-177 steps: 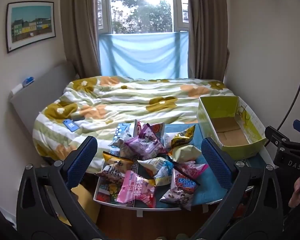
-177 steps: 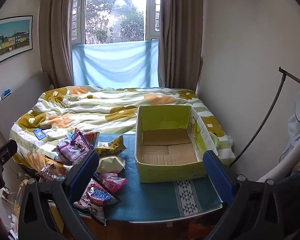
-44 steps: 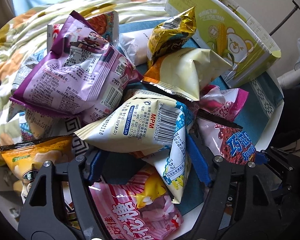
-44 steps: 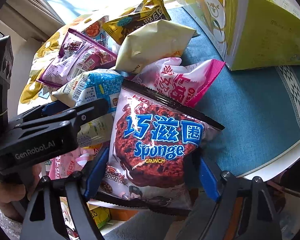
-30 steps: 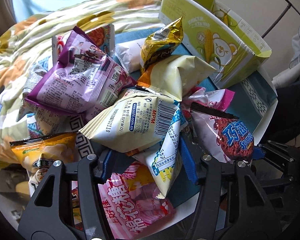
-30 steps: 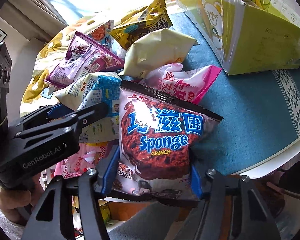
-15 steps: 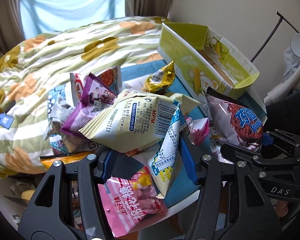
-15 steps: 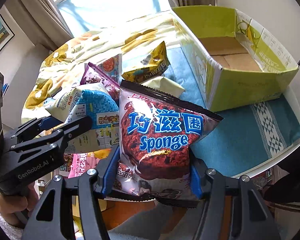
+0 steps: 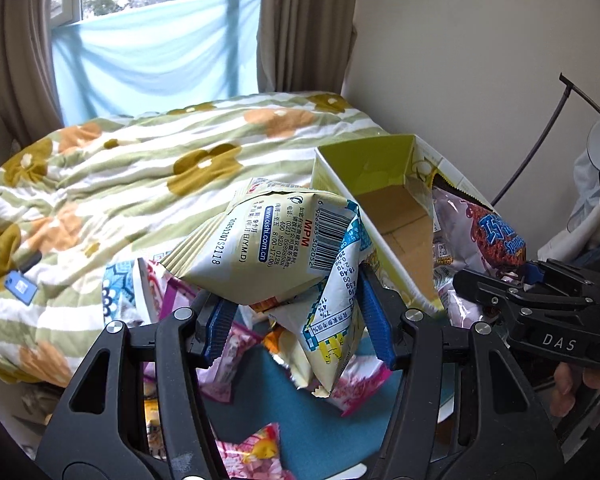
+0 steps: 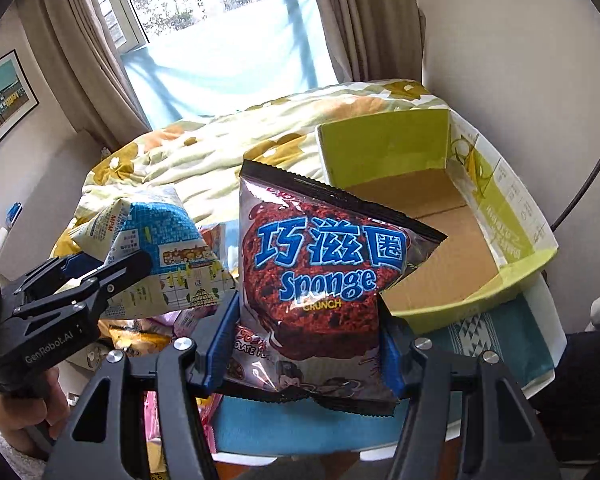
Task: Organize snacks
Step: 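Carry both bags into the cardboard box and open both tools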
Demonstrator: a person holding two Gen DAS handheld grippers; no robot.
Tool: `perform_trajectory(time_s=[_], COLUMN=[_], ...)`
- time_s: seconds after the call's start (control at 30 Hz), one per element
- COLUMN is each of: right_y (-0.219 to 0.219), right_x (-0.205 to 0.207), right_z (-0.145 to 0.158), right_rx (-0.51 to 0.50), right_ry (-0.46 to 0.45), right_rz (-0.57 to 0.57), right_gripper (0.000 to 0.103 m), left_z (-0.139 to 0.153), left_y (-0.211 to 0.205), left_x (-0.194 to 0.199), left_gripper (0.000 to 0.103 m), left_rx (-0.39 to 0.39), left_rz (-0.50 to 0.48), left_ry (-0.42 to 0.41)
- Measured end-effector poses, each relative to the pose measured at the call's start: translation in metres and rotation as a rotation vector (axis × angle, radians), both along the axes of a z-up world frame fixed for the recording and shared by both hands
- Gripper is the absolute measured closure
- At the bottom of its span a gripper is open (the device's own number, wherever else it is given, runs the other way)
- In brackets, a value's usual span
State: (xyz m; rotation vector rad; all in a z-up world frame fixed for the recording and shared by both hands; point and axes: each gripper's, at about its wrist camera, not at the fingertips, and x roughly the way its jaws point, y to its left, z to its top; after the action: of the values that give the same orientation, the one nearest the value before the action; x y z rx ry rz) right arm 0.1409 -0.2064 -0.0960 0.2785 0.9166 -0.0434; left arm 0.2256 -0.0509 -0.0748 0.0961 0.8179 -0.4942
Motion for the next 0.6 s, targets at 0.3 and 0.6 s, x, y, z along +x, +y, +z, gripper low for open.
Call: perform_trajectory(time_s=[0.3, 0.6], right_y=[-0.081, -0.157], right_x=[0.052, 0.107], right_z=[0.02, 0.03], right_rx=[-0.038, -0.057], right_ry=[-0.03, -0.074], right_rz=[0.069, 0.142], right_gripper=[0.046, 0.046], left_z=[0.008, -0.026], left_y=[-0.098, -0.184], left_x=[0.05, 0.105], left_gripper=[0.049, 0.049], left_rx=[-0.023, 0.023], left_rz=[0.072, 0.118], left_ry=[-0.005, 0.077])
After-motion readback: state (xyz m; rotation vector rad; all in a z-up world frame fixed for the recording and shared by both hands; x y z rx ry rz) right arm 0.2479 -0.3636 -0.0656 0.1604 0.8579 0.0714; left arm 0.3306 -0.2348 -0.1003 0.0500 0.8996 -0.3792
